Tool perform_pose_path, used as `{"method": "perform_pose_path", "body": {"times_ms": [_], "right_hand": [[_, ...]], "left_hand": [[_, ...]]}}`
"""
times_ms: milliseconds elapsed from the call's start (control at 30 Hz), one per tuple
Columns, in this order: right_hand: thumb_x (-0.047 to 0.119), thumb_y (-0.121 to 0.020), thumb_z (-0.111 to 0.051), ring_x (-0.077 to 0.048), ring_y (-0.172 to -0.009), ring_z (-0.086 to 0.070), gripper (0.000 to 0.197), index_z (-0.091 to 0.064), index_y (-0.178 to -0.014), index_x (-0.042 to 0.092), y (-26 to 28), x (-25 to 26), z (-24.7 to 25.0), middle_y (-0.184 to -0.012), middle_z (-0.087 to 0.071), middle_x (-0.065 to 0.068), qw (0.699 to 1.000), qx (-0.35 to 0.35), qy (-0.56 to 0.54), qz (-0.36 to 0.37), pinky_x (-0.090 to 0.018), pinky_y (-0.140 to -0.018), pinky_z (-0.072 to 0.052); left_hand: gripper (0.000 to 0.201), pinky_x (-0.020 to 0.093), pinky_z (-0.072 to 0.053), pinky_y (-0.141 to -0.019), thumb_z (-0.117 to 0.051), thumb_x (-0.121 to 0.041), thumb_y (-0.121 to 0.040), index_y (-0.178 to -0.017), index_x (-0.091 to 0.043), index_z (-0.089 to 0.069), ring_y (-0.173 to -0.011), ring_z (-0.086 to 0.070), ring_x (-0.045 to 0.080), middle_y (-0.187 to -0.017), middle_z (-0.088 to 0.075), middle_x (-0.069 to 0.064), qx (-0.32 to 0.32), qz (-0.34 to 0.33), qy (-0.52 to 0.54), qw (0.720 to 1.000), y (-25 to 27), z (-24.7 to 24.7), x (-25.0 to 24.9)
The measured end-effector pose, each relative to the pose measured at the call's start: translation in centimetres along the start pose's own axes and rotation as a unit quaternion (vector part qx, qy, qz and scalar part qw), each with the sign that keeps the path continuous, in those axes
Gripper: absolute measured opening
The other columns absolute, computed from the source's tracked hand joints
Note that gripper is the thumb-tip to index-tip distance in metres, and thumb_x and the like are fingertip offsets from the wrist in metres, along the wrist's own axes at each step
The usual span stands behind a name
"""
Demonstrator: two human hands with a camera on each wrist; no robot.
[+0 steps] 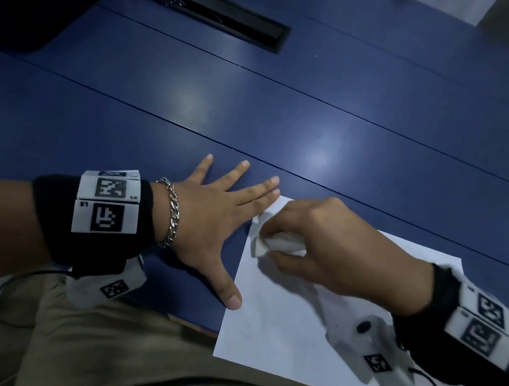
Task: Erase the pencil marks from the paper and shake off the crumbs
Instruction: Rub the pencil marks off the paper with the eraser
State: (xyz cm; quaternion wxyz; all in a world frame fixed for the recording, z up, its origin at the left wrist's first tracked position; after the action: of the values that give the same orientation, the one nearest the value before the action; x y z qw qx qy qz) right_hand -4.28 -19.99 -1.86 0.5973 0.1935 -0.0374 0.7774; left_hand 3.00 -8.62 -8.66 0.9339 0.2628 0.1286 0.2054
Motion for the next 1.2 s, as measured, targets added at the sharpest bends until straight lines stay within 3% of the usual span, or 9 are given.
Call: {"method": "perform_pose_path", "body": {"times_ms": [167, 267, 400, 567, 633, 800, 900, 1100, 1200], "right_hand": [[0.034, -0.086, -0.076, -0.006, -0.086, -0.062, 0.018, -0.076, -0.103, 0.028, -0.1, 0.5, -0.4, -0.096, -0.07, 0.013, 0.999, -0.003, -0.025, 0.033, -0.012, -0.075, -0.046], [0.044, -0.09, -0.075, -0.007, -0.085, -0.063, 0.024, -0.076, -0.11, 0.031, 0.8, 1.7, -1.8, -0.096, -0.069, 0.013, 0.992, 0.096, -0.02, 0.082, -0.019, -0.078, -0.049], [0.041, -0.086, -0.074, -0.012, -0.082, -0.065, 0.021, -0.078, -0.103, 0.029, -0.6, 0.3, -0.3, -0.096, -0.071, 0.009, 0.998, 0.012, -0.02, 0.057, -0.031, -0.073, -0.054], [0.042, -0.088, -0.074, -0.009, -0.077, -0.06, 0.013, -0.071, -0.089, 0.029, 0.5, 1.8, -1.3, -0.085, -0.064, 0.012, 0.995, 0.062, -0.015, 0.083, -0.024, -0.072, -0.049], [0.045, -0.09, -0.073, -0.009, -0.081, -0.063, 0.02, -0.076, -0.101, 0.028, 1.0, 1.9, -1.6, -0.092, -0.068, 0.012, 0.992, 0.089, -0.012, 0.086, -0.025, -0.076, -0.051], [0.036, -0.086, -0.079, -0.013, -0.084, -0.067, 0.023, -0.077, -0.107, 0.026, 0.3, -0.8, 0.2, -0.098, -0.073, 0.009, 0.999, -0.029, -0.013, 0.019, -0.032, -0.076, -0.054], [0.038, -0.086, -0.077, -0.005, -0.086, -0.064, 0.026, -0.077, -0.109, 0.027, 0.9, -1.8, 0.1, -0.1, -0.073, 0.013, 1.0, -0.027, -0.01, -0.009, -0.021, -0.079, -0.05], [0.036, -0.083, -0.079, -0.004, -0.084, -0.059, 0.026, -0.077, -0.107, 0.028, 2.4, -4.0, 0.5, -0.1, -0.066, 0.014, 0.996, -0.048, -0.008, -0.069, -0.011, -0.073, -0.042], [0.04, -0.083, -0.078, -0.005, -0.084, -0.059, 0.025, -0.076, -0.105, 0.029, 2.8, -3.6, 0.3, -0.097, -0.066, 0.015, 0.997, -0.04, -0.005, -0.071, -0.021, -0.074, -0.049]], "left_hand": [[0.161, 0.075, 0.013, -0.117, -0.055, -0.109, -0.045, -0.154, -0.036, 0.039, -0.149, 0.043, 0.028, -0.156, 0.048, -0.027, 0.002, 0.006, 0.002, 1.0, 0.0, 0.0, 0.1], [0.163, 0.076, 0.013, -0.117, -0.057, -0.108, -0.045, -0.155, -0.034, 0.038, -0.148, 0.044, 0.029, -0.156, 0.048, -0.026, 0.008, 0.008, 0.003, 1.0, 0.1, 0.0, 0.1], [0.161, 0.076, 0.014, -0.117, -0.056, -0.108, -0.046, -0.153, -0.036, 0.041, -0.148, 0.044, 0.03, -0.156, 0.049, -0.026, 0.007, 0.006, 0.006, 1.0, 0.1, 0.0, 0.0], [0.163, 0.076, 0.012, -0.117, -0.056, -0.108, -0.044, -0.155, -0.034, 0.038, -0.149, 0.043, 0.03, -0.156, 0.048, -0.026, 0.008, 0.01, 0.001, 1.0, 0.1, -0.1, 0.0], [0.163, 0.076, 0.013, -0.117, -0.056, -0.108, -0.044, -0.155, -0.034, 0.038, -0.148, 0.044, 0.029, -0.156, 0.049, -0.026, 0.009, 0.009, 0.003, 1.0, 0.1, 0.0, 0.0], [0.162, 0.075, 0.016, -0.116, -0.059, -0.106, -0.047, -0.154, -0.035, 0.039, -0.146, 0.047, 0.028, -0.154, 0.051, -0.027, 0.009, 0.005, 0.011, 1.0, 0.2, 0.1, -0.1], [0.16, 0.075, 0.018, -0.116, -0.059, -0.106, -0.05, -0.154, -0.034, 0.039, -0.145, 0.049, 0.028, -0.153, 0.052, -0.025, -0.004, -0.01, 0.021, 1.0, 0.3, 0.0, -0.2], [0.141, 0.051, 0.01, -0.129, -0.048, -0.103, -0.068, -0.166, -0.024, 0.016, -0.158, 0.027, 0.019, -0.17, 0.03, -0.009, -0.07, -0.022, 0.025, 0.997, 1.4, 0.0, -0.5], [0.123, 0.04, 0.003, -0.131, -0.05, -0.096, -0.075, -0.169, -0.029, -0.005, -0.161, 0.01, 0.012, -0.175, 0.009, -0.011, -0.127, -0.001, 0.069, 0.99, 1.6, 0.5, -0.6]]}}
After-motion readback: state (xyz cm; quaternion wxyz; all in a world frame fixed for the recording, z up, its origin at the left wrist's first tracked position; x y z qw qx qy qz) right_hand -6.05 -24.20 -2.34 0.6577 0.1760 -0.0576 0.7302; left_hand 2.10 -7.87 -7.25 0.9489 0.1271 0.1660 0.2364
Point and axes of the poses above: each hand's wrist, its own y-axis away from the middle knuckle, its own z-axis out of the back of the hand, x = y × z, the point moved 7 cm from there along -y, towards the middle knuckle
